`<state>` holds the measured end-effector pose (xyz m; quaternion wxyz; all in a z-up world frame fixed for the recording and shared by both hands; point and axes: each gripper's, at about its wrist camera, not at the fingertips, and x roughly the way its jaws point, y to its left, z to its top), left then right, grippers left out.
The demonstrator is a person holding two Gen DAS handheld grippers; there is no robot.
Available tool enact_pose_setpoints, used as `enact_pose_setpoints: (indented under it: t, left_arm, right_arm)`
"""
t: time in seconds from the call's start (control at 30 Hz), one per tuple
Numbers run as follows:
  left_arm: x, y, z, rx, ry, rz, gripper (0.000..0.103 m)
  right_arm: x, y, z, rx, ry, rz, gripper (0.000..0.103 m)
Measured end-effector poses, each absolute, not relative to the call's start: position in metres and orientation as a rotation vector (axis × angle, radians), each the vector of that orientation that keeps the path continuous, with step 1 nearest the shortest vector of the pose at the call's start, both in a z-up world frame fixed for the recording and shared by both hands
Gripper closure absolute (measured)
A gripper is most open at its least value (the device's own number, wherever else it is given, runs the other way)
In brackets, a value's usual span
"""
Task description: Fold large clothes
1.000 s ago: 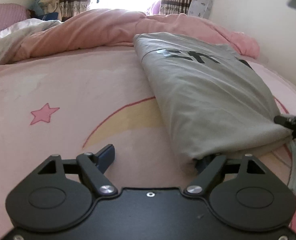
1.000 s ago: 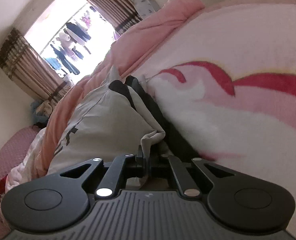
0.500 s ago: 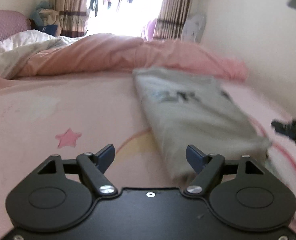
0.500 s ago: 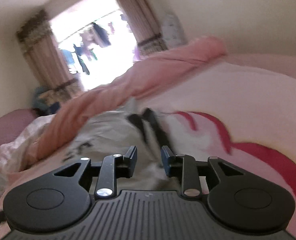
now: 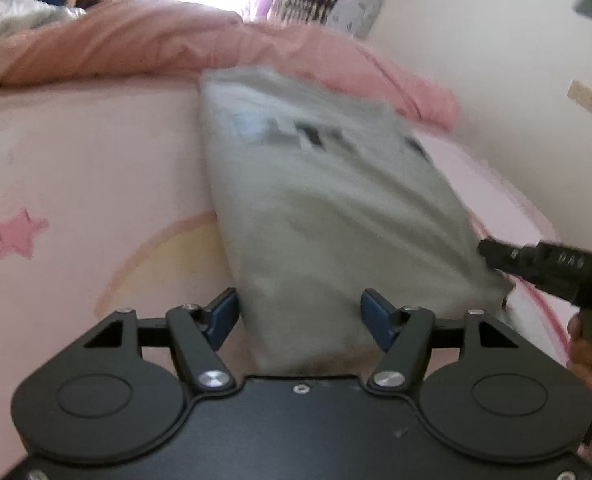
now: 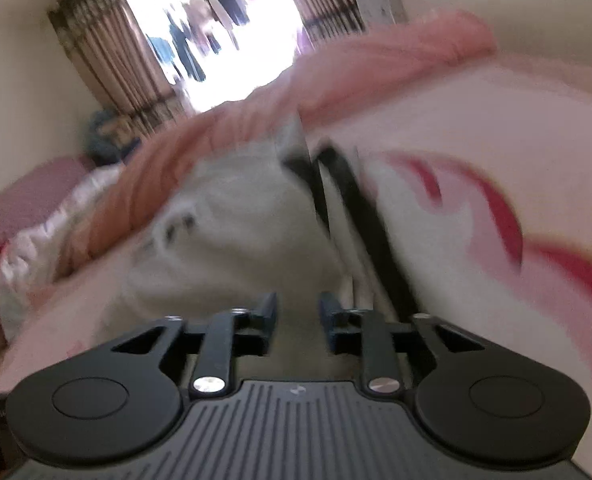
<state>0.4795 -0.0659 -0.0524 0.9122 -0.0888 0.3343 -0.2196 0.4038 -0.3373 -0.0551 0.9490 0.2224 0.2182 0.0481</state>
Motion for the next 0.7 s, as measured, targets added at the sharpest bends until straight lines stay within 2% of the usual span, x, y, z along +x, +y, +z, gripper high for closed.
enact_pose_setpoints:
  t: [0.03, 0.1, 0.13, 0.2, 0.37, 0.57, 0.6, 0.63, 0.67, 0.7]
  left_arm:
    - [0.481, -0.058, -0.043, -0.188, 0.667, -0.448, 0.033]
    - [0.489, -0.045, -0.026, -0.211, 0.615, -0.439, 0.029]
    - [0.496, -0.041, -0.019, -0.214, 0.585, -0.432, 0.024]
    - [0.517, -0.038, -0.015, -0.204, 0.571, -0.394, 0.022]
    - [0.581, -0.034, -0.04, -0.298, 0.709, -0.393, 0.023]
    - [0.618, -0.032, -0.061, -0.462, 0.791, -0.483, 0.022]
    - [0.618, -0.033, -0.063, -0.48, 0.794, -0.491, 0.022]
    - [0.62, -0.036, -0.063, -0.494, 0.794, -0.5, 0.024]
    - [0.619, -0.039, -0.061, -0.495, 0.787, -0.509, 0.024]
    - [0.619, -0.042, -0.058, -0.485, 0.776, -0.517, 0.024]
  right_arm:
    - [0.412, -0.343, -0.047, 0.445, 0.42, 0.107, 0.046]
    - [0.435, -0.353, -0.037, 0.438, 0.399, 0.126, 0.046]
    - [0.449, -0.357, -0.037, 0.447, 0.411, 0.144, 0.046]
    - [0.475, -0.364, -0.039, 0.483, 0.448, 0.185, 0.045]
    - [0.527, -0.364, -0.057, 0.522, 0.53, 0.23, 0.045]
    - [0.541, -0.354, -0.063, 0.54, 0.528, 0.228, 0.041]
    - [0.542, -0.352, -0.062, 0.529, 0.537, 0.224, 0.053]
    - [0.542, -0.349, -0.059, 0.506, 0.543, 0.224, 0.084]
    - [0.541, -0.346, -0.055, 0.497, 0.543, 0.235, 0.098]
    - [0.537, -0.344, -0.049, 0.489, 0.526, 0.229, 0.1]
